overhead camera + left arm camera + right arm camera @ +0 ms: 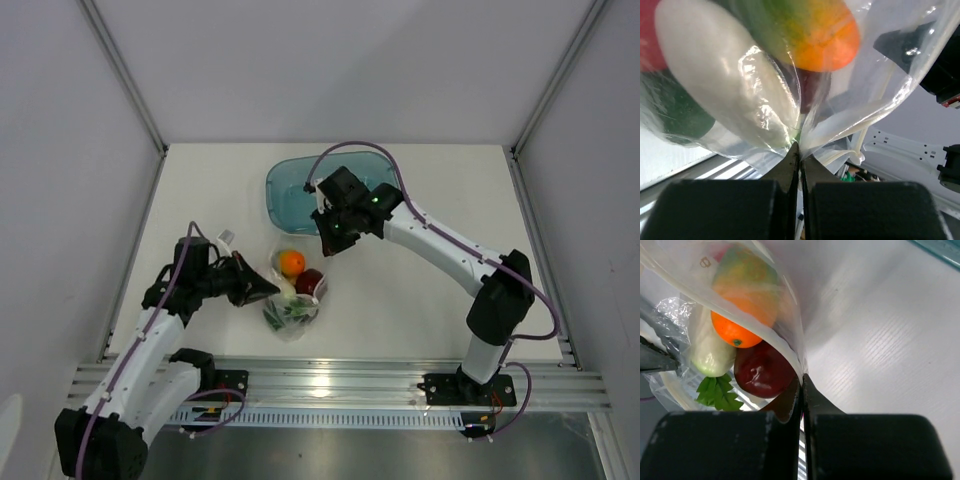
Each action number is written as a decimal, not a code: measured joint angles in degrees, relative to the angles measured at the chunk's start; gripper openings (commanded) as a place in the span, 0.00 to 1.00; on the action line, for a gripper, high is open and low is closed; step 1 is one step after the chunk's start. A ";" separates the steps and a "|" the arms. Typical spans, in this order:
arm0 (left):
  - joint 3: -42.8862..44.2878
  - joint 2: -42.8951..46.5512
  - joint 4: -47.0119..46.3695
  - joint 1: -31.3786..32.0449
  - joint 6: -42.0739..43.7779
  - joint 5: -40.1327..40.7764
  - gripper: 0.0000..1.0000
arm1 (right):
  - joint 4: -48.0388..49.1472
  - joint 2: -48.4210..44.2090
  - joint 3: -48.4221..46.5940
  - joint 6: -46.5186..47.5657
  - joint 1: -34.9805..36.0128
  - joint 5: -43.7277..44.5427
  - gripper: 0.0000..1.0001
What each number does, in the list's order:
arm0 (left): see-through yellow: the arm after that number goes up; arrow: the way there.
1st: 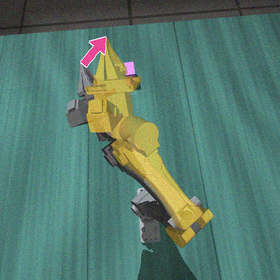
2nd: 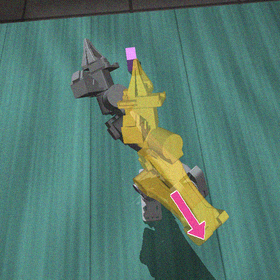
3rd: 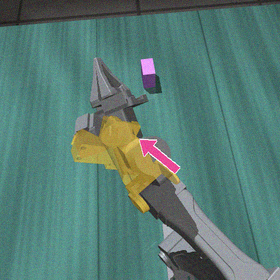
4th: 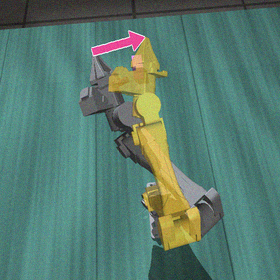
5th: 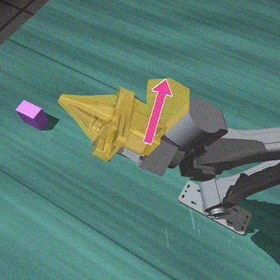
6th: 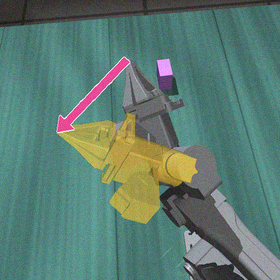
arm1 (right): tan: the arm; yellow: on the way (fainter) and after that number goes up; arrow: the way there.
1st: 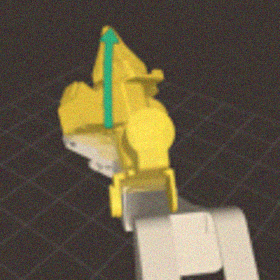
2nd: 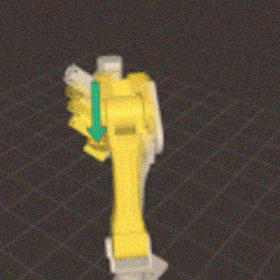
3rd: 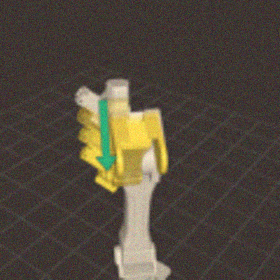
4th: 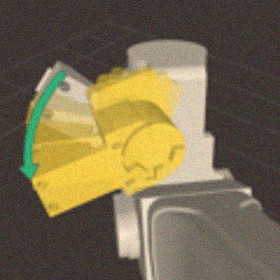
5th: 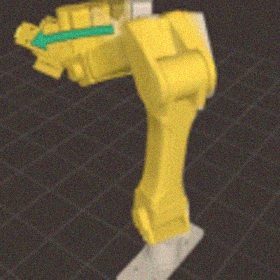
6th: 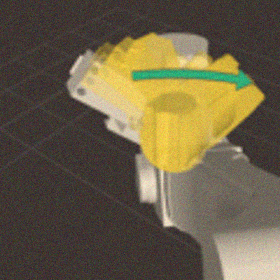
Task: Place the food in the zip-top bag and seal the zipper
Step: Adjust the zipper food storage bag at the center of the board.
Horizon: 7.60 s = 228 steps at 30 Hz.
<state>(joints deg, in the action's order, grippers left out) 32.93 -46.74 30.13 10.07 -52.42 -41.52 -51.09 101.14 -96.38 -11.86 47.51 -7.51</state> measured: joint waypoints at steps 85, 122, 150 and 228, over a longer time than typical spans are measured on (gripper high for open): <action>7.13 1.09 0.02 4.39 21.70 2.99 0.27 | -17.20 12.72 -22.93 -8.28 5.51 0.70 0.00; 28.26 -12.74 11.93 2.21 26.88 27.87 0.01 | -16.00 10.64 -24.92 6.19 6.69 11.72 0.00; 16.83 -2.67 7.65 2.16 17.84 21.97 0.00 | -9.60 -10.91 -5.35 4.22 5.09 6.88 0.93; 19.39 -3.85 -29.99 16.96 53.64 -13.79 1.00 | -19.41 -8.09 -12.41 10.36 1.86 -20.59 0.00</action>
<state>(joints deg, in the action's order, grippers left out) 52.31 -50.59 0.14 27.03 1.21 -55.31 -70.50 93.06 -108.79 -1.50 49.36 -28.10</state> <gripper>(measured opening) 0.994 0.066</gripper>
